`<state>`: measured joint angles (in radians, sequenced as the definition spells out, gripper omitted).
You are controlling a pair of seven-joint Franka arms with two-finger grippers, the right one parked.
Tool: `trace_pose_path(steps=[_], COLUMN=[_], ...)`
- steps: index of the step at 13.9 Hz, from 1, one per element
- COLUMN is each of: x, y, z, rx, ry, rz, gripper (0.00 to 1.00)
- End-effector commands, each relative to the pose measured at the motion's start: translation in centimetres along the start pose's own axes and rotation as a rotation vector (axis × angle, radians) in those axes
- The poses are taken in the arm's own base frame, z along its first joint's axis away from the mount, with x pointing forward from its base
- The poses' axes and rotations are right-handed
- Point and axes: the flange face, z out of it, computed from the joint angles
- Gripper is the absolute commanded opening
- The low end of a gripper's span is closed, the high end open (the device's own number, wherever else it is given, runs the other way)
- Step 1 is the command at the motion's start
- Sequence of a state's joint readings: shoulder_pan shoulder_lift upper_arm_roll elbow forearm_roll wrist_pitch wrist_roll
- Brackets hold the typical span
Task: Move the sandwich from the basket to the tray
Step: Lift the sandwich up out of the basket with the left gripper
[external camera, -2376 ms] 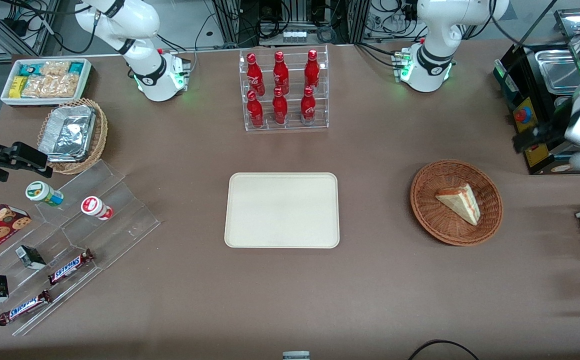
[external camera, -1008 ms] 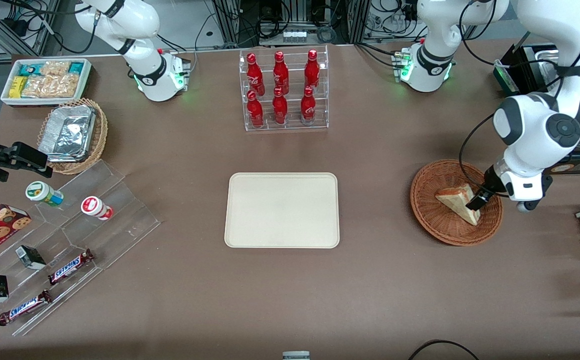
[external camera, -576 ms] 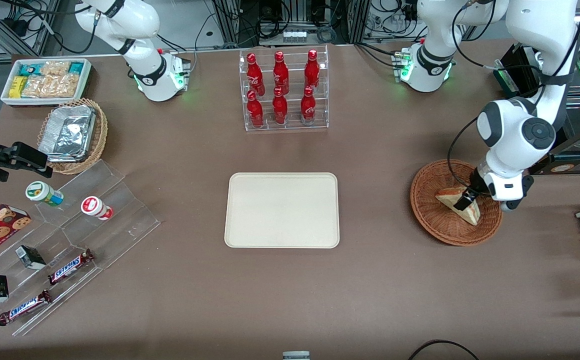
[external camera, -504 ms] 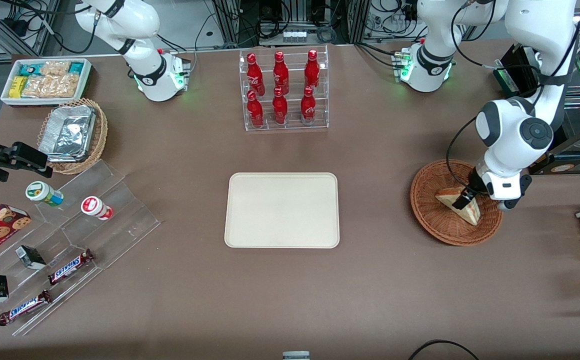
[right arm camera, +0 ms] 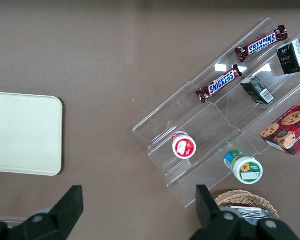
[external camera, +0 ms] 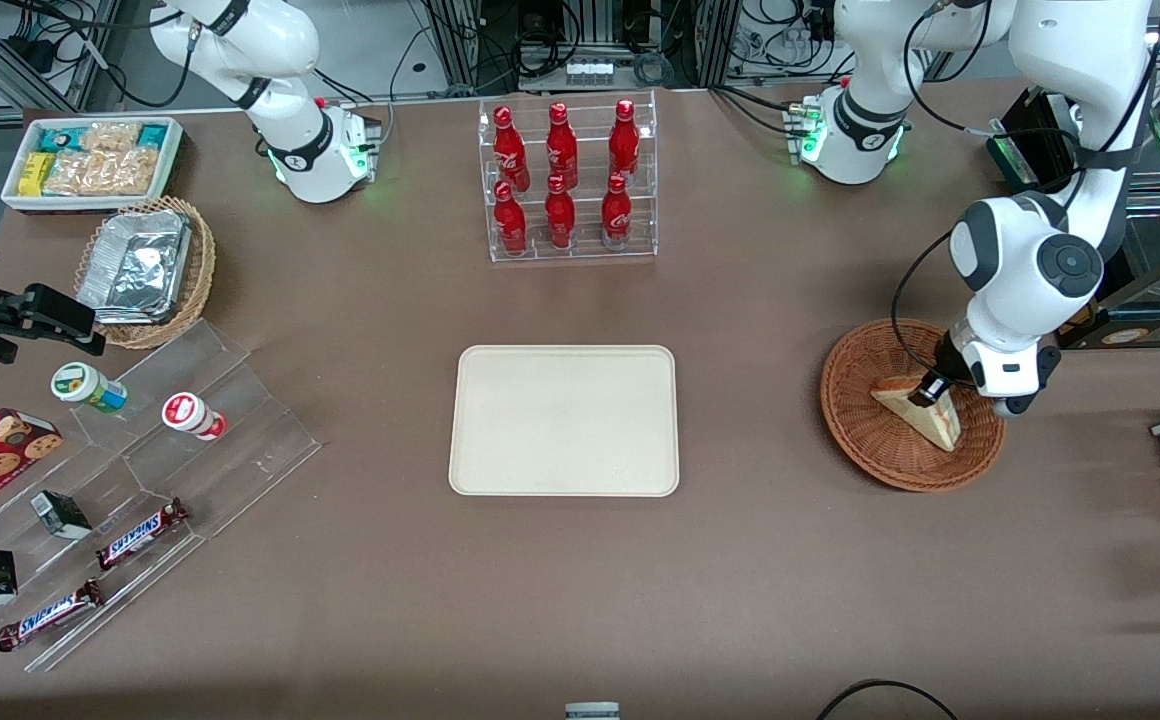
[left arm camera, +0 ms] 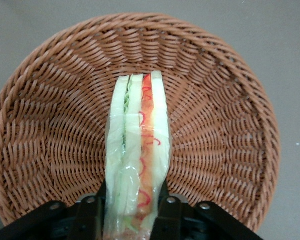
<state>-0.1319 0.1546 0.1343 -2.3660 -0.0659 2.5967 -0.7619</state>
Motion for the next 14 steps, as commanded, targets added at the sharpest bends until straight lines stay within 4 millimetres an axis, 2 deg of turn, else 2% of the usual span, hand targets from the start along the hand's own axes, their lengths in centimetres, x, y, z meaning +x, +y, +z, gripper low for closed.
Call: trace_pose_path(steps=[1,3,4,6,8,11,14], x=[-0.6,-0.5,-1.1,-2.6,-4.7,-9.1,-14.7], y=[0.4,1.0,1.9,4.4,6.3,9.3,12.8], z=[-5.9,-11.3,-14.2,-19.7,-24.2,-27.9,-30.8], rx=[-0.018,0.010,0.044,0.080,0.084,0.104,0.081], ry=[-0.012,-0.030,-0.042,-0.070,-0.078,-0.085,-0.069], rz=[0.031,0.090,0.135,0.195,0.253,0.371,0.507], gripper=[0.25,0.24,0.24,0.24,0.24,0.25,0.25])
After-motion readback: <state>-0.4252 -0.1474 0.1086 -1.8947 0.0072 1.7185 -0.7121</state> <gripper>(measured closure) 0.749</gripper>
